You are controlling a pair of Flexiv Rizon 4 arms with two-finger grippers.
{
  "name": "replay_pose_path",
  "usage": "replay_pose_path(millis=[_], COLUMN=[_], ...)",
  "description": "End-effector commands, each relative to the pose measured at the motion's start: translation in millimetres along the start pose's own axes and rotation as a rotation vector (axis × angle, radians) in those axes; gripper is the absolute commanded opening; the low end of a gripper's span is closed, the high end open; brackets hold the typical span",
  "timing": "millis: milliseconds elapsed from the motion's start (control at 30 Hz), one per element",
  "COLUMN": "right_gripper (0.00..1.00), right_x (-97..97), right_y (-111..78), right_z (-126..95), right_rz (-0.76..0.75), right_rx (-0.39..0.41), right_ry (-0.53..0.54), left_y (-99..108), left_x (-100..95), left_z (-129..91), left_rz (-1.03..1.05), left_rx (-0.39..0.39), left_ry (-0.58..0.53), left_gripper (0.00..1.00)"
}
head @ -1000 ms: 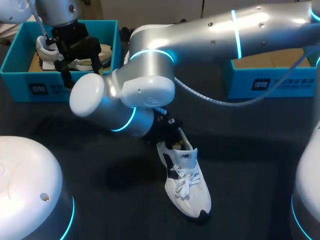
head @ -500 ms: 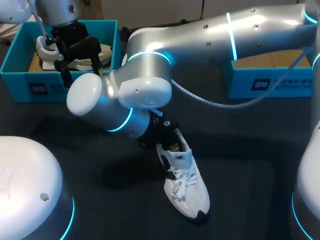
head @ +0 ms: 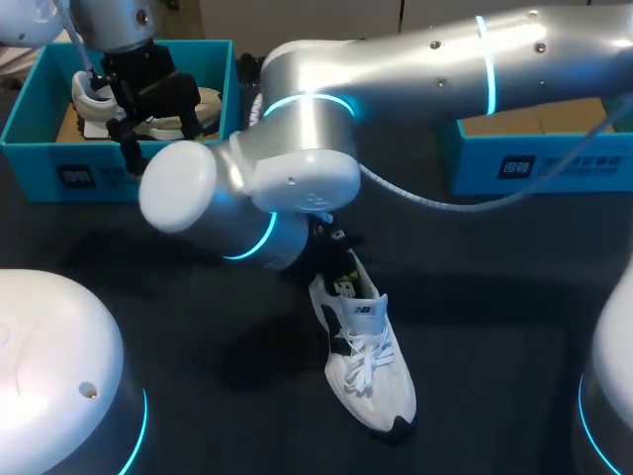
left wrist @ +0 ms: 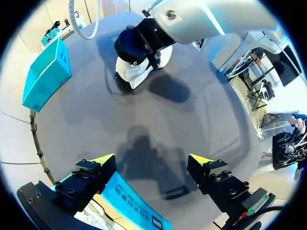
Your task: Take the shoe out of the shoebox, open the shoe tongue, remove and reinsert the insole, then place the shoe into the shoebox
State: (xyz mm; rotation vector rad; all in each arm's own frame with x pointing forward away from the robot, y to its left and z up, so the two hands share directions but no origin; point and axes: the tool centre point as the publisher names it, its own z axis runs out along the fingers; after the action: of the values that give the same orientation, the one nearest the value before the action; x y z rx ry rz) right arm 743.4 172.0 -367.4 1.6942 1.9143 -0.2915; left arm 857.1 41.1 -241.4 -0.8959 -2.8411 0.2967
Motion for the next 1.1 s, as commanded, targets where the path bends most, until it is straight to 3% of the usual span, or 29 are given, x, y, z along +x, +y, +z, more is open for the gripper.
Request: replay_pose_path(millis=[33,300,533,733,833,1000,1100], right_gripper=[0.00,0.00,0.00,0.00,0.00,0.00,0.00], right_x=[-1.6,4.6,-9.2,-10.2,-6.5,1.4,8.0], right_y=[-4.3,-13.0,-14.7,-14.2,-13.8,-17.6,-21.2], right_z=[17.7,35.3,7.3,-4.4,4.5,24.4,29.3], right_rz=[0.078,0.066,0.074,0.049,0.027,-0.007,-0.010], right_rx=[0.011,0.077,0.052,0.044,0.068,0.106,0.130], right_ry=[0.061,0.132,0.138,0.188,0.232,0.418,0.448], left_y=[0.7,0.7,0.7,0.7,0.7,0.7,0.7], left_x=[-0.6,-0.6,-0.6,-0.6,-0.6,-0.6,-0.6], left_z=[0.1,0.1,0.1,0.1,0.1,0.1,0.1], left_rz=[0.001,0.001,0.001,0.001,0.001,0.001,0.001], left_rx=[0.000,0.000,0.000,0.000,0.000,0.000,0.000], left_ry=[0.002,0.002,0.002,0.002,0.002,0.002,0.002], left_gripper=[1.00,1.00,1.00,1.00,1.00,1.00,1.00])
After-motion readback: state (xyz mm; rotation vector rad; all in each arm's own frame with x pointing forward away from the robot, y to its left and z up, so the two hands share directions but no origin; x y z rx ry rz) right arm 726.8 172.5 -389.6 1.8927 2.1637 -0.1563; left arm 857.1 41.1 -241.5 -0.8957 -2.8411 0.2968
